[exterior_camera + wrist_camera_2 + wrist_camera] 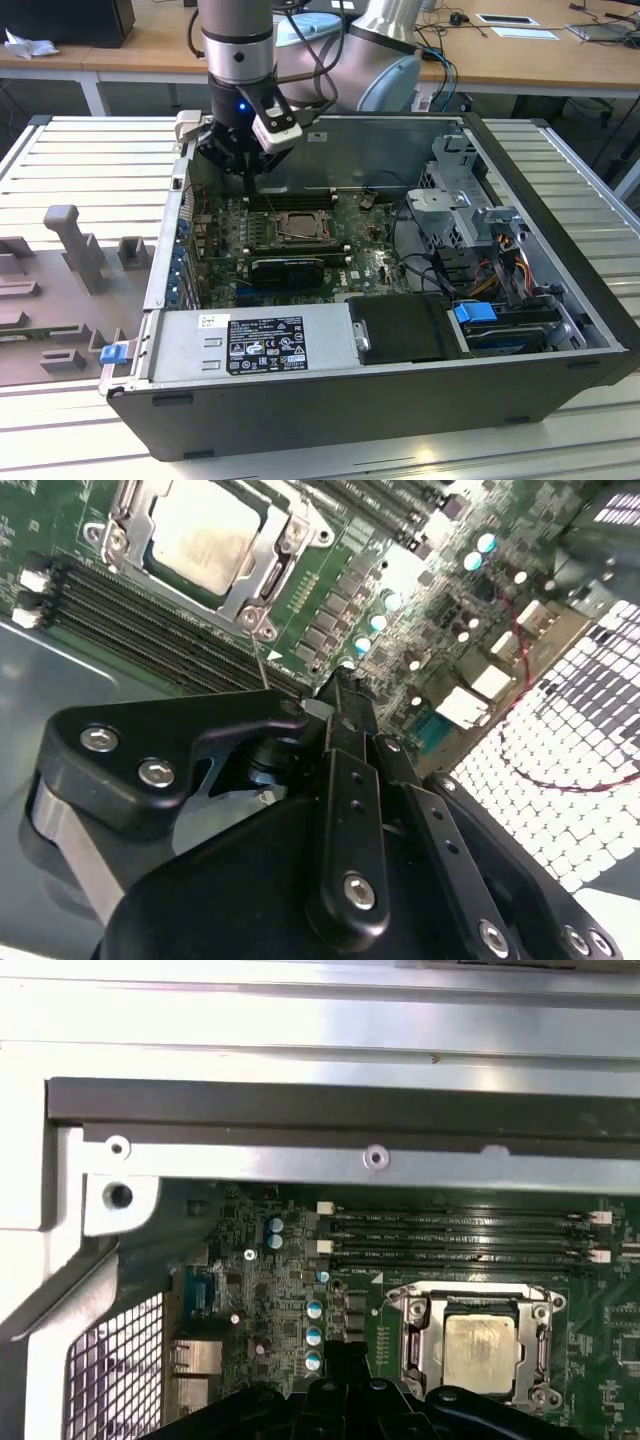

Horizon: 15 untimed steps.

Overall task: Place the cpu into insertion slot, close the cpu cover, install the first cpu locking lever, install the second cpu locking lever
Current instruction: 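Install the first cpu locking lever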

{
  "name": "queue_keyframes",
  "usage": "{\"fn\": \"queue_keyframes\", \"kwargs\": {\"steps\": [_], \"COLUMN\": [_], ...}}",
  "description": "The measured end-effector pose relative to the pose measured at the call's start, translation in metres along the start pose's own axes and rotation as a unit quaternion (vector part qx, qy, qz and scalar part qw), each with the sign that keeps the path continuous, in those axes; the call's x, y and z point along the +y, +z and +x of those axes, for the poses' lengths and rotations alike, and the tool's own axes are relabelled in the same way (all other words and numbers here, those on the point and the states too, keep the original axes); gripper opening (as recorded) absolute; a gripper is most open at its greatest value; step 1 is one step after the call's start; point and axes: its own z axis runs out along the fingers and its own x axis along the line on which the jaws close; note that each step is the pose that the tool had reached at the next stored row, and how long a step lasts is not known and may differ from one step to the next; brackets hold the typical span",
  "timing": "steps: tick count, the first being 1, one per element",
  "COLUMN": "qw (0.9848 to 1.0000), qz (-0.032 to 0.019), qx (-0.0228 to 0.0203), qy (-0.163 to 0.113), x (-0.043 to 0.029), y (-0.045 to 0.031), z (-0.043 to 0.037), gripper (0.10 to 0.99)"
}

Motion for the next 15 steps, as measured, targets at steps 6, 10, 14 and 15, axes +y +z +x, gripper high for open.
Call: {"fn": "queue_keyframes", "kwargs": {"steps": [6, 10, 14, 15], "qw": [1.0, 1.0, 1.0, 1.0], "qz": [0.0, 0.0, 0.0, -0.0001], "qx": [0.0, 0.0, 0.0, -0.0001], "qy": [0.0, 0.0, 0.0, 0.0], "x": [0.0143, 0.017, 0.0175, 0.0175], "y": [0.0039, 0.0049, 0.0053, 0.0057], "z": [-0.0003, -0.0039, -0.0125, -0.0137], "gripper": [0.106, 0.106, 0.106, 0.106]}}
